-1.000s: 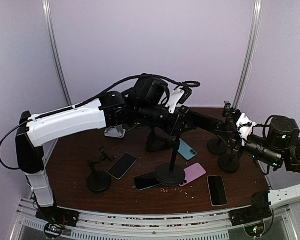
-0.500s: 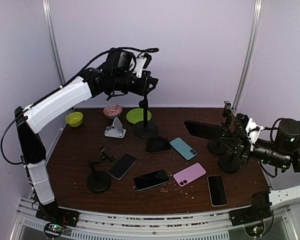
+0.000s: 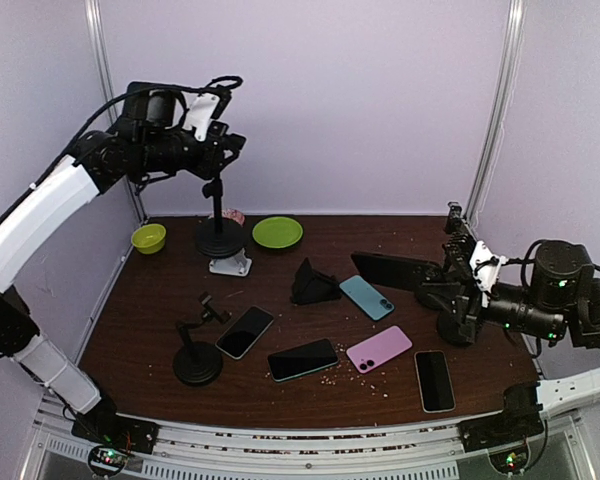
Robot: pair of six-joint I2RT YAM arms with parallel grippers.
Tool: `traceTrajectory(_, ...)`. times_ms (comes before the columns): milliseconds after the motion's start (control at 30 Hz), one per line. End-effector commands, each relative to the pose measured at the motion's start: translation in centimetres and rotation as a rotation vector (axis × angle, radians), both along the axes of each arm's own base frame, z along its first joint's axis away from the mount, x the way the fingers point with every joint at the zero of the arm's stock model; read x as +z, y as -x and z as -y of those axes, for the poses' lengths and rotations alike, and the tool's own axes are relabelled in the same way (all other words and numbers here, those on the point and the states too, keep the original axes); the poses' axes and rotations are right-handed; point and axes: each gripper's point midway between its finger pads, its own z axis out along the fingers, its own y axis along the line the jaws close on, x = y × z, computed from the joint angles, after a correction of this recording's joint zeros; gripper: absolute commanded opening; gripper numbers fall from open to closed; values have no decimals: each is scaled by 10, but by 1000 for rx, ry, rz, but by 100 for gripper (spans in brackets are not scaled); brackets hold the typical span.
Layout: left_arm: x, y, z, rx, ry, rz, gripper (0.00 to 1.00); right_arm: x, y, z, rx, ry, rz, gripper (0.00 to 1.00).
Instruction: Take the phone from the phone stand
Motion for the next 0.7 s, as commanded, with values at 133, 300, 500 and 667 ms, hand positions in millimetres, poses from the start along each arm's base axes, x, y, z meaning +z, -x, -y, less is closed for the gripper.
traceTrajectory(133, 7, 12, -105, 196, 7, 134, 0, 18, -2, -28, 20, -135, -26, 0)
traceTrajectory(300, -32, 17, -143, 280, 20, 102, 0, 15, -6, -38, 7, -144, -46, 0)
traceTrajectory(500, -70, 17, -159, 329, 38, 71, 0, 15, -13, -45, -23, -160, -64, 0)
traceTrajectory(667, -89, 18, -163, 343, 44, 83, 0, 13, -16, -48, -46, -167, -89, 0)
